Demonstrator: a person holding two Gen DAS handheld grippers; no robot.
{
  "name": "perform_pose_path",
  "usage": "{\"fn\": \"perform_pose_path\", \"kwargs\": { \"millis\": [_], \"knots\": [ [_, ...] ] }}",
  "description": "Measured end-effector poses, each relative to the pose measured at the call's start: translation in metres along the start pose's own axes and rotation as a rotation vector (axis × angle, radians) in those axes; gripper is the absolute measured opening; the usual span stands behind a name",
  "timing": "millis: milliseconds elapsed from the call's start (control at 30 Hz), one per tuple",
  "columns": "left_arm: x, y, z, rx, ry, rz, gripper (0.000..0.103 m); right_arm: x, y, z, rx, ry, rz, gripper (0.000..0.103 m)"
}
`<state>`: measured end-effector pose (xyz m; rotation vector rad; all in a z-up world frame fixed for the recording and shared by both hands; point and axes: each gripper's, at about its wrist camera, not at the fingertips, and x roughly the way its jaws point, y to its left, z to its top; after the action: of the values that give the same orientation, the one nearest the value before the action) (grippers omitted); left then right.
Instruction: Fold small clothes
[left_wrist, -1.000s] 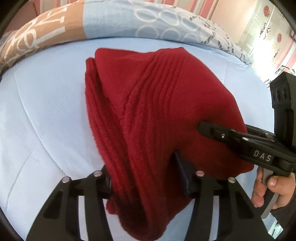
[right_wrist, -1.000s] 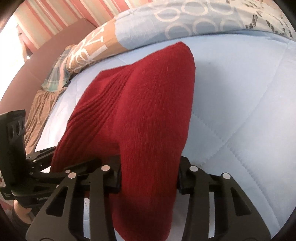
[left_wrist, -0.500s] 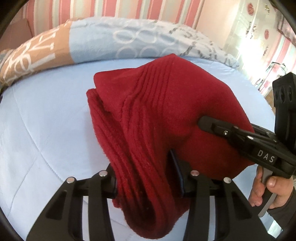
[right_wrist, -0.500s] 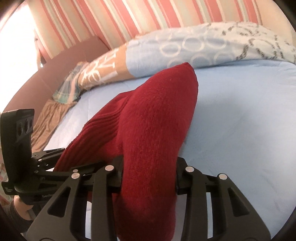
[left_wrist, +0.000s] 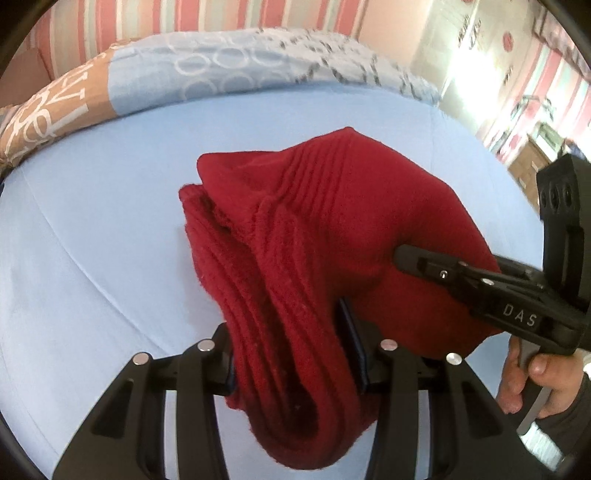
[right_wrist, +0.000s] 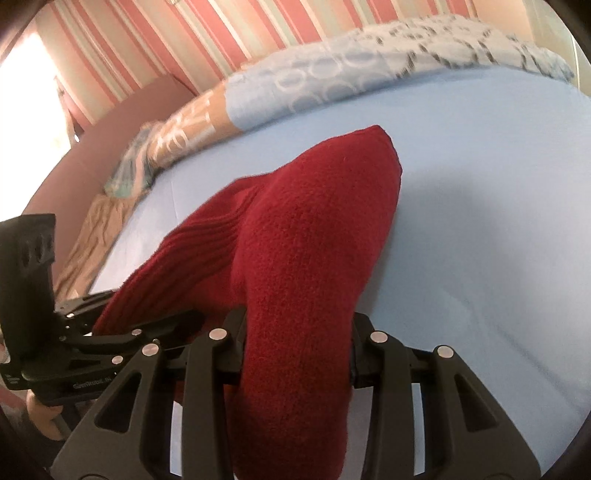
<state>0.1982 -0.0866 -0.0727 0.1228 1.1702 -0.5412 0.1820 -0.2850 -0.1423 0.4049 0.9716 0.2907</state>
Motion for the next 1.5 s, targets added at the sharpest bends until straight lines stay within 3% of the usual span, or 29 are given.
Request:
{"fn": "perform_pose_path", "kwargs": {
  "millis": [133, 233, 400, 567, 767, 967, 1000, 1033, 1133, 1267, 1367, 1500],
  "knots": [
    [0.024, -0.012, -0.03, 0.01, 0.047, 0.005, 0.046, 0.01, -0.014, -0.03, -0.016, 0.04, -0.034, 0.038],
    [0.036, -0.006, -0.037, 0.003, 0.057, 0.006, 0.055, 0.02, -0.024, -0.044, -0.021, 0.055, -0.047, 0.04],
    [0.039, -0.002, -0.036, 0.006, 0.041, 0.034, 0.066, 0.022, -0.022, -0.048, -0.047, 0.042, -0.064, 0.042],
    [0.035, -0.004, -0.043, 0.012, 0.037, 0.046, 0.067, 0.021, -0.021, -0.05, -0.049, 0.029, -0.075, 0.042],
    [0.042, -0.014, -0.024, 0.022, 0.033, 0.063, 0.067, 0.018, -0.025, -0.049, -0.026, 0.028, -0.067, 0.044],
    [0.038, -0.018, -0.017, 0.017, 0.035, 0.076, 0.067, -0.002, -0.02, -0.039, -0.004, 0.046, -0.085, 0.061],
    [0.036, -0.019, -0.016, 0.021, 0.038, 0.079, 0.067, -0.01, -0.017, -0.038, -0.007, 0.034, -0.094, 0.069],
    [0.033, -0.019, -0.016, 0.025, 0.038, 0.082, 0.068, -0.019, -0.015, -0.038, -0.015, 0.015, -0.112, 0.08],
    [0.021, -0.015, -0.018, 0.03, 0.028, 0.092, 0.074, -0.042, -0.007, -0.039, -0.04, -0.041, -0.169, 0.093],
    [0.008, -0.006, -0.018, 0.014, 0.014, 0.109, 0.077, -0.062, 0.003, -0.041, -0.092, -0.113, -0.332, 0.096],
    [0.001, -0.002, -0.013, -0.003, 0.0, 0.115, 0.081, -0.052, 0.013, -0.043, -0.196, -0.094, -0.427, 0.097],
    [-0.001, -0.001, 0.001, 0.001, -0.057, 0.158, 0.087, -0.031, 0.015, -0.04, -0.24, -0.061, -0.438, 0.097]
  ]
}}
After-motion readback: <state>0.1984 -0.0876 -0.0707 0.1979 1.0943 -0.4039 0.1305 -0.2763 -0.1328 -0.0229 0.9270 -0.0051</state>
